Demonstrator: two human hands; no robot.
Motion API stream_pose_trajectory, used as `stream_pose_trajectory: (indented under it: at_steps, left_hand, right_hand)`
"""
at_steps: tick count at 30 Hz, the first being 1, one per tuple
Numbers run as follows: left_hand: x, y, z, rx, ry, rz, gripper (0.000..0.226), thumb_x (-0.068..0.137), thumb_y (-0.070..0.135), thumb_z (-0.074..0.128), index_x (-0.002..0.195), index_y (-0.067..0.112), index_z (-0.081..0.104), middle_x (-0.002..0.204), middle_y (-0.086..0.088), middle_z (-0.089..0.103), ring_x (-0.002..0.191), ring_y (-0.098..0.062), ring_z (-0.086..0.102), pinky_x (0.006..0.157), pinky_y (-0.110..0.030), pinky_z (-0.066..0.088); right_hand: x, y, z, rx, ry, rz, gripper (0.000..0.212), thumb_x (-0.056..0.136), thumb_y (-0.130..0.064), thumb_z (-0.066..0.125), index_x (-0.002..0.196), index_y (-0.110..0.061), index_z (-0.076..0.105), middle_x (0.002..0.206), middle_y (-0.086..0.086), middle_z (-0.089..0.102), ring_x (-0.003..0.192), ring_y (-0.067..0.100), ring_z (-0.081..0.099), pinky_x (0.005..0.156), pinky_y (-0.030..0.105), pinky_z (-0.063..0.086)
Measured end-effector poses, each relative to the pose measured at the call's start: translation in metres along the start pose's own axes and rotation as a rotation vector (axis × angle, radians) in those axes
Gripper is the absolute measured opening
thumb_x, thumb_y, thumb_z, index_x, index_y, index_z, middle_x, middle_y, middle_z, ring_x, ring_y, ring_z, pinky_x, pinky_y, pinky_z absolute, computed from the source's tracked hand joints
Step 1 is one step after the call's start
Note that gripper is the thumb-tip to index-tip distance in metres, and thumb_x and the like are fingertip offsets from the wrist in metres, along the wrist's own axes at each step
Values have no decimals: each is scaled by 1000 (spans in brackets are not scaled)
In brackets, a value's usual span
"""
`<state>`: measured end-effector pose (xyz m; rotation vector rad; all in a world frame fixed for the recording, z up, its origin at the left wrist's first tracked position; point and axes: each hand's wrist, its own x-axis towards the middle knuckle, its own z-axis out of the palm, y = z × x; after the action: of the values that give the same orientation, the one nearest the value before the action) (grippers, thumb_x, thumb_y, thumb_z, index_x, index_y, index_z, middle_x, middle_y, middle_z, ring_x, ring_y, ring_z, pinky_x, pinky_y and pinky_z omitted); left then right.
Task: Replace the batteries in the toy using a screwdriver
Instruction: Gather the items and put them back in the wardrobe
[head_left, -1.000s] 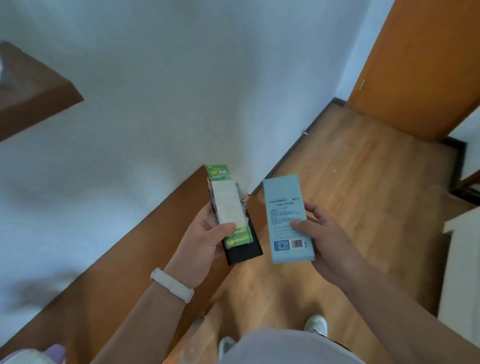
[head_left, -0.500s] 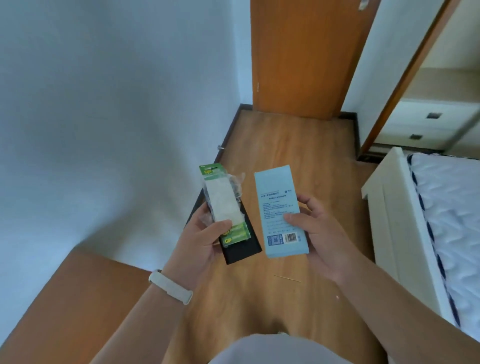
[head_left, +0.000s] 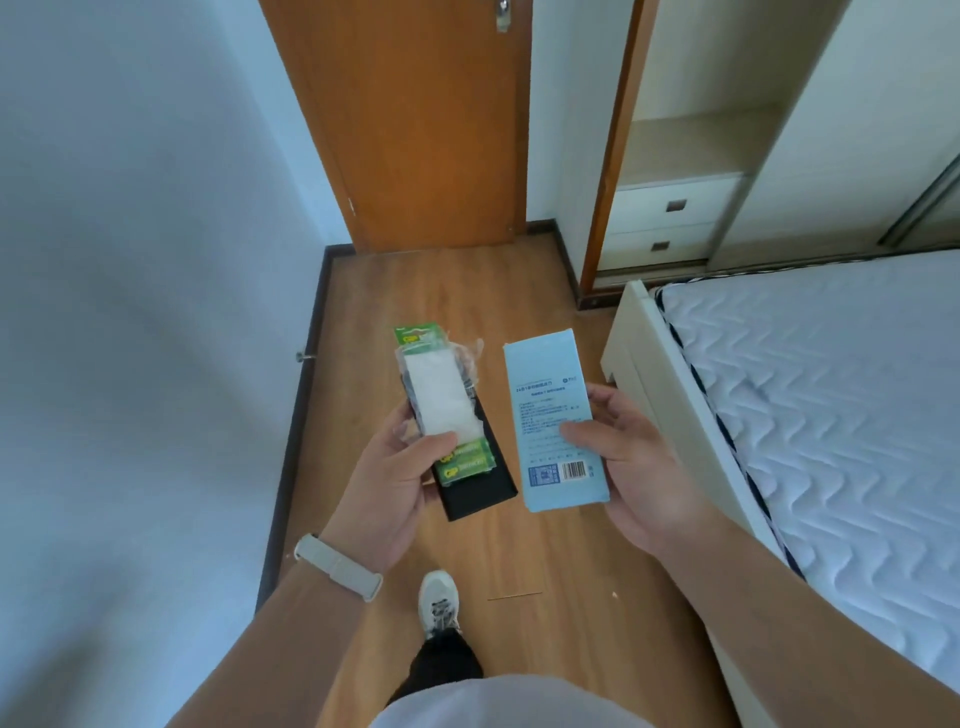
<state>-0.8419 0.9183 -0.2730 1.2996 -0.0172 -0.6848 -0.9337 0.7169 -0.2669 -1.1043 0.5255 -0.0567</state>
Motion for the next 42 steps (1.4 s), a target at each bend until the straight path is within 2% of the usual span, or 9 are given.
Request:
stream_pose_trajectory:
  at_steps: [3,7,10,16,19,23,27,34,42]
  left_hand:
    - [49,13,0,15,-63,-32,45,96,2,56,137,20,55,124,-10,71,112,-30,68,94,-51,53]
    - [131,34,-12,34,-158,-88,49,95,2,60,139,20,53,126,-14,69,117,-35,66,100,-55,50]
    - [194,60,-23,58,-214,-118,61,84,8,71,140,21,52,126,-15,69,112,-32,69,88,-48,55]
    - [304,112,-34,127,-376,-127,64,77,15,69,139,22,54,125,-13,70,110,-29,68,80,-39,56]
    - [349,130,-30,138,-398,-130,62,74,16,71,134,26,57,119,-7,73,105,-25,70,77,-37,55]
    - [399,148,-19,164,-448,-135,62,75,17,72,135,21,57,117,-7,73,103,-23,71,77,-37,55]
    - [453,157,0,186,-486,-141,63,74,17,71,135,24,57,115,-5,74,99,-20,72,73,-33,56]
    - [560,174,58,210,-483,-151,64,76,16,72,137,26,56,124,-8,70,110,-27,69,87,-43,56]
    - [684,206,163,239,-506,-158,71,77,20,74,143,27,50,131,-8,67,118,-29,65,81,-38,56]
  right_hand:
    - [33,-9,-3,3,69,-25,45,77,-9,69,120,-17,58,113,10,71,101,33,71,91,60,54]
    - [91,-27,8,27,167,-70,43,79,-7,67,120,-15,57,115,13,70,100,34,71,87,57,56]
    - [138,-43,25,65,240,-91,48,74,-12,66,121,-15,58,116,13,70,101,34,70,89,57,55]
    - [219,-73,53,101,374,-105,33,89,2,58,116,-16,60,114,13,71,98,34,71,89,56,54]
    - [253,-87,57,121,411,-127,35,86,0,63,117,-16,60,114,14,70,98,34,71,89,55,55]
    - [294,-108,52,171,462,-146,42,76,-6,69,116,-16,61,115,16,69,97,35,71,85,51,57]
    - [339,-128,33,187,501,-157,34,83,-2,65,113,-19,62,114,13,70,98,34,71,86,50,56]
    - [438,-168,-27,187,537,-142,31,87,-4,62,112,-21,63,104,6,73,101,34,70,91,51,56]
    - [541,-267,-110,229,507,-157,36,86,-3,64,118,-19,60,107,7,72,96,30,72,75,38,57]
